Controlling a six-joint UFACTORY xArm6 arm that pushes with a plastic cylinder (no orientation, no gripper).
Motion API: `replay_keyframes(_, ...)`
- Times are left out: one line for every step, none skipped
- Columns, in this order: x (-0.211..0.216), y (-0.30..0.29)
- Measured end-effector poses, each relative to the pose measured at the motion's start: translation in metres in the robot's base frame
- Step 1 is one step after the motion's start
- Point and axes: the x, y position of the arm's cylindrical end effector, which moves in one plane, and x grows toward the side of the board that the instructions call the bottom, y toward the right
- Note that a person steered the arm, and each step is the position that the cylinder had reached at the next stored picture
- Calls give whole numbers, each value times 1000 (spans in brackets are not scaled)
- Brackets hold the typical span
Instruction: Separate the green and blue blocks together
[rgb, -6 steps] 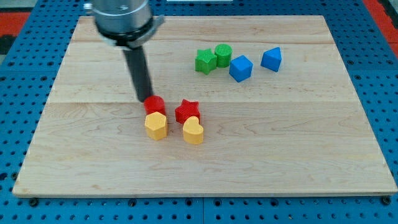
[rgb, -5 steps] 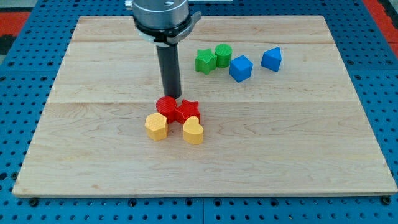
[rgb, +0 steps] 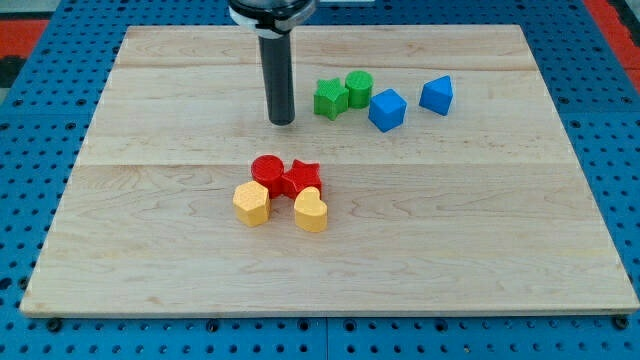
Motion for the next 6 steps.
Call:
replay_keyframes(-9,5)
replay_keyframes(-16,44)
replay_keyframes(-19,61)
replay_keyframes(-19,61)
replay_keyframes(-19,68)
replay_keyframes(-19,77)
